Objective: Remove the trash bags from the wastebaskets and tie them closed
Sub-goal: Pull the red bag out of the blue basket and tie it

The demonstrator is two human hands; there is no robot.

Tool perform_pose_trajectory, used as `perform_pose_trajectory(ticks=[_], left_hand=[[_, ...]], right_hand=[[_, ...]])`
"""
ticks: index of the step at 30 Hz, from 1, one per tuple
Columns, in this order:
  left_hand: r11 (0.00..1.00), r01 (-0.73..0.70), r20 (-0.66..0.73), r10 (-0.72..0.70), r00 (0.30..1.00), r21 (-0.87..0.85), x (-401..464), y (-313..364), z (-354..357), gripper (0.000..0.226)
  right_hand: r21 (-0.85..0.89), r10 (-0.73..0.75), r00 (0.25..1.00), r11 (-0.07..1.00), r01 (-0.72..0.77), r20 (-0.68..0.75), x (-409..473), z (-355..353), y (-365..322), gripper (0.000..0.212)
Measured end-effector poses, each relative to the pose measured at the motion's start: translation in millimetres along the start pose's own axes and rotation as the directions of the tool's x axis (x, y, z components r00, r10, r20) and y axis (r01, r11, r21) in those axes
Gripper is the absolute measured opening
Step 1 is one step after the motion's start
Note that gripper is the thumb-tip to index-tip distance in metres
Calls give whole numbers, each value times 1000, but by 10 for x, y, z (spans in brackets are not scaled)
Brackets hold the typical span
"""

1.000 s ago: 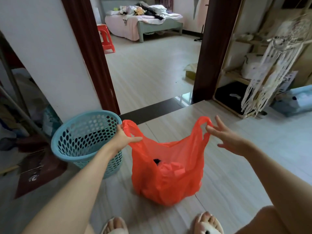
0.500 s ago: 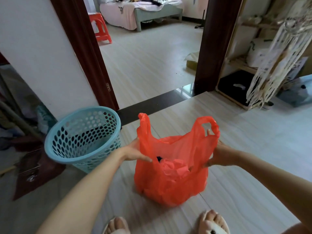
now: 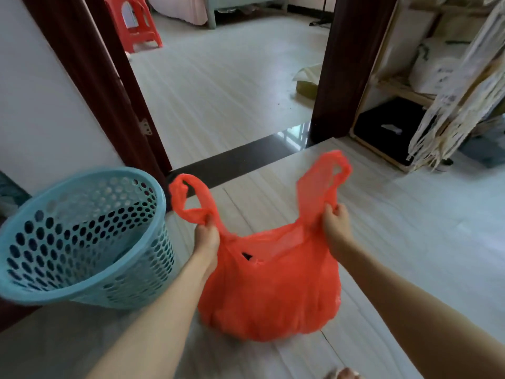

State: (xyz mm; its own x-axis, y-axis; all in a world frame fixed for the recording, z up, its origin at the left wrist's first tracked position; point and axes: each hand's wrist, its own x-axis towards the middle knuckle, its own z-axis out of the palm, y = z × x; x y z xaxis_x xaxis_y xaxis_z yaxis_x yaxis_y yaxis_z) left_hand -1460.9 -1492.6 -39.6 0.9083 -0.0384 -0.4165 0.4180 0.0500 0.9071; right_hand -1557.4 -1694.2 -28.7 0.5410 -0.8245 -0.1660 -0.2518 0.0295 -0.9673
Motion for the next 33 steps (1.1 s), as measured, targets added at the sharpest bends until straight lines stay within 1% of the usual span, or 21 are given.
perform_pose_trajectory(ticks=[1,2,3,4,5,6,8,10,11,13,15,17,18,20,22,24,26,28,29,31,33], left_hand=[[995,41,-2,-41,999,-93,33,-53,12,36],[985,66,12,-65,998,-162,63,-76,21,39],[971,87,30,-83,996,-221,81,-88,30,39],[955,115,59,-102,993,-272,92,-81,37,37],[939,146,109,-117,987,-313,117,-68,44,32],[927,179,172,-128,977,-329,148,-63,35,26],[933,221,318,-126,940,-284,122,-15,-9,9],[972,208,439,-140,888,-112,71,-4,-90,20],[982,186,489,-163,857,1,34,-7,-142,28],[961,90,568,-228,791,260,-50,-5,-229,41],[862,-103,603,-258,755,497,-96,-32,-281,47],[799,-239,574,-156,804,552,-123,-75,-280,32],[816,-257,532,-72,843,517,-122,-109,-267,25],[936,-159,411,16,911,314,-92,-168,-206,16],[998,-6,249,-10,968,61,-48,-197,-104,17],[980,126,171,-99,980,-155,-35,-208,-8,22],[916,253,210,-194,958,-312,-40,-195,62,42],[845,342,296,-231,927,-412,-67,-167,127,62],[814,371,314,-245,917,-447,-80,-152,165,60],[780,402,299,-286,910,-479,-112,-124,269,37],[822,368,216,-302,929,-435,-129,-121,344,34]], right_hand=[[93,48,998,995,-43,-48,66,-70,69,13],[256,97,995,963,-84,-38,131,-144,116,15],[415,120,992,901,-126,41,188,-223,157,19],[518,119,981,835,-182,152,256,-307,214,32],[524,120,953,813,-255,277,289,-384,237,44],[433,131,917,850,-299,376,283,-467,246,48],[131,185,813,944,-304,552,232,-604,270,55],[-93,252,698,962,-258,670,197,-719,275,76],[-150,275,657,959,-241,702,193,-736,271,77],[-177,255,646,967,-185,719,155,-686,209,62],[-184,162,686,982,-42,709,103,-554,139,44],[-269,27,778,946,184,627,103,-410,144,30],[-304,-21,824,924,232,567,120,-343,178,21],[-229,-31,908,963,138,418,122,-263,223,2],[1,50,961,999,-53,274,124,-221,270,9],[140,177,976,971,-194,124,157,-234,332,21],[253,295,955,921,-296,42,189,-274,426,35],[408,372,928,842,-354,37,214,-298,502,39],[472,406,913,797,-377,43,221,-304,507,39],[552,404,909,738,-388,99,244,-286,444,33],[571,364,923,734,-368,126,229,-220,354,28]])
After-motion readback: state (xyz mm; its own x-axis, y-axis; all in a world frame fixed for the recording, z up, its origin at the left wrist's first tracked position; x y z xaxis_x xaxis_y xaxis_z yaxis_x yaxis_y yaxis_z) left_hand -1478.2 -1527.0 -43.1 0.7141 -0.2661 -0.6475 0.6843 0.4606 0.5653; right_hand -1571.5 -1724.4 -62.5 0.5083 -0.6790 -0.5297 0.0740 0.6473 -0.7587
